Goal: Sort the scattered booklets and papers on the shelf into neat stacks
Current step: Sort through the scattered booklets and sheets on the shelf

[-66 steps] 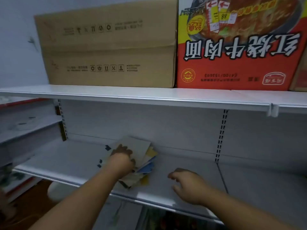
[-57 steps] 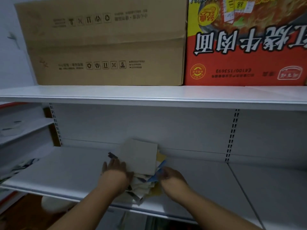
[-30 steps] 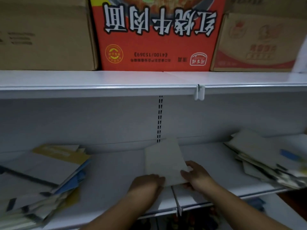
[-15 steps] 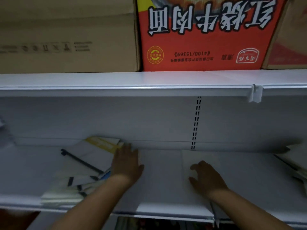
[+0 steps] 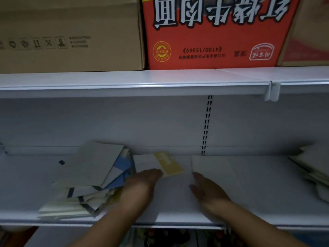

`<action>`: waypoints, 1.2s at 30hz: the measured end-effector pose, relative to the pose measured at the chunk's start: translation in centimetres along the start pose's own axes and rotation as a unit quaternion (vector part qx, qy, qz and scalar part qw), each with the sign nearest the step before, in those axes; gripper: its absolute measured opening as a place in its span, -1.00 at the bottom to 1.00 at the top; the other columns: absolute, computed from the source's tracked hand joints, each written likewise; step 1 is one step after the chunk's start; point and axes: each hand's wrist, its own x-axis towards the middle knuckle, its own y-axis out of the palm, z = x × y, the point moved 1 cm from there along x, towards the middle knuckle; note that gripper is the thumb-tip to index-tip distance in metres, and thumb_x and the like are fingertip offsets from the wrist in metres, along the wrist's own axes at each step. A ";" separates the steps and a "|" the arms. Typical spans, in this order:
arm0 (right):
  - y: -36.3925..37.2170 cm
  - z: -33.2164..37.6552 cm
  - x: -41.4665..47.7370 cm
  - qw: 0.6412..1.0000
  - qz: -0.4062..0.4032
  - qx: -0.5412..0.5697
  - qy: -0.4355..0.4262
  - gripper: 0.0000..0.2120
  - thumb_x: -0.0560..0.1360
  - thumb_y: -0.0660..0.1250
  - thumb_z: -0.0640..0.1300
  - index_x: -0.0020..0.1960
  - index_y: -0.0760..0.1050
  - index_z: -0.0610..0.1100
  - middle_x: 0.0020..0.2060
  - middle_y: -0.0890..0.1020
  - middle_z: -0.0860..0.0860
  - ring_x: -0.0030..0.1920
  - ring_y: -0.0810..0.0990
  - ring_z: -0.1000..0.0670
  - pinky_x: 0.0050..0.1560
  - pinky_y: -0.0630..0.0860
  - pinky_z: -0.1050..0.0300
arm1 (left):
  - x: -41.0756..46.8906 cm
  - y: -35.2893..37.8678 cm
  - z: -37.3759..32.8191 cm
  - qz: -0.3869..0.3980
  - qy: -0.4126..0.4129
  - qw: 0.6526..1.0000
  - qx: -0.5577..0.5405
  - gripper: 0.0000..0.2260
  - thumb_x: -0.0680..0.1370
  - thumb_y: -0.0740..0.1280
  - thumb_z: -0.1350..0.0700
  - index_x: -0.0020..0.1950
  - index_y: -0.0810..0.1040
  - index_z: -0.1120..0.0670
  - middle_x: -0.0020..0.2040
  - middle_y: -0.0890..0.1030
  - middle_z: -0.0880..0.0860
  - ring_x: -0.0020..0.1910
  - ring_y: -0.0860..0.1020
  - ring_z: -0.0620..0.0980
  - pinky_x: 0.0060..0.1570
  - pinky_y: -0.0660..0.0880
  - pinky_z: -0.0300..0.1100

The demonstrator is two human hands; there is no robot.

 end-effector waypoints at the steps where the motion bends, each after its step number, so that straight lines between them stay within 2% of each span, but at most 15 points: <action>1: -0.2 -0.4 -0.2 0.998 -0.034 0.046 0.010 -0.45 0.57 0.06 0.14 0.51 0.05 0.04 0.46 0.29 0.02 0.42 0.30 -0.01 0.35 0.26 0.17 | 0.0 0.7 -1.0 0.022 0.015 1.000 -0.011 -0.66 0.35 0.17 0.18 -0.06 0.70 0.03 -0.13 0.73 0.02 -0.26 0.69 -0.03 -0.40 0.60 -0.21; 3: -0.6 -1.0 -0.5 0.993 -0.083 0.083 0.023 -0.48 0.58 0.08 0.09 0.49 0.08 0.04 0.43 0.34 0.01 0.39 0.34 -0.02 0.34 0.31 0.15 | -0.2 2.4 -2.4 0.099 0.026 0.992 -0.069 -0.68 0.35 0.18 0.12 -0.05 0.66 -0.07 -0.16 0.72 -0.06 -0.27 0.68 -0.11 -0.42 0.57 -0.29; 6: -0.7 -1.4 -0.6 0.997 -0.066 0.010 0.031 -0.51 0.59 0.07 0.08 0.49 0.13 0.00 0.45 0.30 0.02 0.43 0.27 -0.01 0.37 0.24 0.18 | -0.5 3.8 -2.0 0.145 -0.018 0.985 -0.096 -0.67 0.55 0.12 0.02 0.25 0.53 -0.04 0.27 0.49 -0.18 0.23 0.46 -0.28 0.20 0.29 -0.48; 8: -0.3 -1.2 -0.6 0.998 -0.035 -0.050 0.025 -0.53 0.58 0.08 0.07 0.46 0.19 -0.02 0.44 0.29 0.02 0.44 0.24 0.01 0.37 0.20 0.22 | -0.5 3.8 -1.3 0.158 -0.006 0.985 -0.070 -0.56 0.54 0.09 -0.14 0.36 0.42 -0.02 0.41 0.35 -0.14 0.42 0.29 -0.18 0.33 0.05 -0.44; 10: 0.1 -0.4 -0.5 0.997 -0.044 -0.069 0.017 -0.56 0.58 0.11 0.05 0.42 0.25 -0.03 0.42 0.32 0.01 0.43 0.24 0.01 0.35 0.20 0.25 | 0.1 1.9 -0.5 0.130 -0.017 0.989 -0.068 -0.60 0.56 0.12 -0.10 0.34 0.45 0.01 0.39 0.40 -0.08 0.39 0.34 -0.10 0.30 0.12 -0.43; 14: 1.1 3.2 0.3 0.996 -0.068 -0.059 -0.026 -0.64 0.56 0.14 0.03 0.33 0.37 -0.01 0.28 0.45 0.01 0.29 0.38 0.00 0.21 0.32 0.22 | 0.6 -5.0 5.7 0.007 -0.182 0.982 -0.051 -0.66 0.49 0.25 -0.01 0.20 0.56 0.09 0.26 0.54 0.05 0.25 0.49 0.01 0.08 0.27 -0.38; 15: 1.5 4.5 0.5 0.996 -0.061 -0.044 -0.038 -0.66 0.56 0.15 0.03 0.31 0.38 0.00 0.21 0.49 0.02 0.22 0.43 0.02 0.15 0.35 0.22 | -0.1 -6.2 7.6 0.012 -0.204 0.978 -0.032 -0.61 0.48 0.28 -0.08 0.24 0.53 0.08 0.31 0.50 0.05 0.29 0.44 0.03 0.16 0.26 -0.34; 18: 3.1 8.7 1.2 0.996 -0.006 0.085 -0.030 -0.71 0.54 0.18 0.04 0.23 0.44 0.03 -0.05 0.53 0.07 -0.05 0.49 0.08 -0.03 0.39 0.25 | -3.7 -7.5 10.5 0.191 -0.203 0.958 0.071 -0.18 0.39 0.08 -0.46 0.45 0.28 0.09 0.48 0.26 0.01 0.45 0.26 0.04 0.39 0.20 -0.13; 20: 4.2 11.3 1.4 0.978 0.054 0.200 0.006 -0.76 0.54 0.18 0.03 0.09 0.51 -0.05 -0.16 0.58 0.04 -0.21 0.54 0.04 -0.15 0.44 0.22 | -5.3 -7.7 10.4 0.176 -0.149 0.968 0.098 -0.10 0.29 0.01 -0.54 0.42 0.36 0.03 0.43 0.34 0.00 0.39 0.37 0.09 0.30 0.34 0.02; 22: 5.0 13.5 1.4 0.926 0.128 0.349 0.060 -0.71 0.56 0.16 0.04 -0.08 0.52 -0.15 -0.30 0.61 -0.06 -0.44 0.53 -0.01 -0.36 0.49 0.15 | -6.3 -7.9 9.0 0.164 -0.082 0.977 0.107 -0.41 0.32 0.28 -0.25 0.31 0.46 -0.08 0.33 0.50 -0.05 0.22 0.54 0.05 0.10 0.51 -0.04; 24: 5.7 14.9 1.2 0.880 0.173 0.433 0.093 -0.65 0.57 0.16 0.07 -0.17 0.49 -0.18 -0.37 0.61 -0.12 -0.50 0.53 -0.04 -0.45 0.50 0.15 | -6.5 -7.4 7.3 0.131 -0.026 0.989 0.059 -0.55 0.23 0.33 0.06 0.13 0.58 -0.12 0.06 0.68 -0.09 -0.08 0.65 -0.04 -0.19 0.57 -0.27; 27: 6.1 14.8 1.7 0.868 0.143 0.461 0.113 -0.76 0.53 0.25 -0.04 0.05 0.53 -0.19 -0.18 0.66 -0.13 -0.23 0.64 -0.10 -0.24 0.61 0.08 | -6.3 -6.0 4.8 0.095 0.037 0.995 -0.004 -0.60 0.27 0.22 0.11 0.06 0.62 -0.09 -0.02 0.70 -0.14 -0.17 0.64 -0.09 -0.28 0.53 -0.36; 31: 2.7 10.6 1.6 0.915 0.015 0.393 0.089 -0.67 0.52 0.23 -0.18 0.27 0.46 -0.18 0.18 0.59 -0.15 0.11 0.60 -0.16 0.15 0.55 -0.04 | -4.3 -3.5 2.3 0.148 0.043 0.988 0.027 -0.41 0.20 0.38 -0.07 0.24 0.53 -0.06 0.25 0.58 -0.03 0.14 0.60 0.01 0.02 0.55 -0.23; 34: -0.9 4.9 0.5 0.926 -0.066 0.357 0.103 -0.64 0.55 0.21 -0.19 0.34 0.41 -0.13 0.25 0.54 -0.11 0.14 0.56 -0.10 0.16 0.50 0.11 | -2.3 -1.1 -0.1 0.192 0.002 0.981 0.036 -0.30 0.31 0.05 -0.23 0.45 0.26 -0.08 0.50 0.19 -0.05 0.45 0.28 0.05 0.35 0.31 -0.14; 36: -2.6 1.0 -0.5 0.923 -0.095 0.349 0.128 -0.64 0.56 0.21 -0.19 0.35 0.40 -0.14 0.25 0.53 -0.11 0.06 0.55 -0.05 0.04 0.46 0.20 | -0.6 0.9 -2.2 0.194 0.025 0.981 0.008 -0.38 0.34 0.06 -0.19 0.38 0.38 -0.08 0.43 0.27 -0.05 0.29 0.49 0.02 0.14 0.50 -0.21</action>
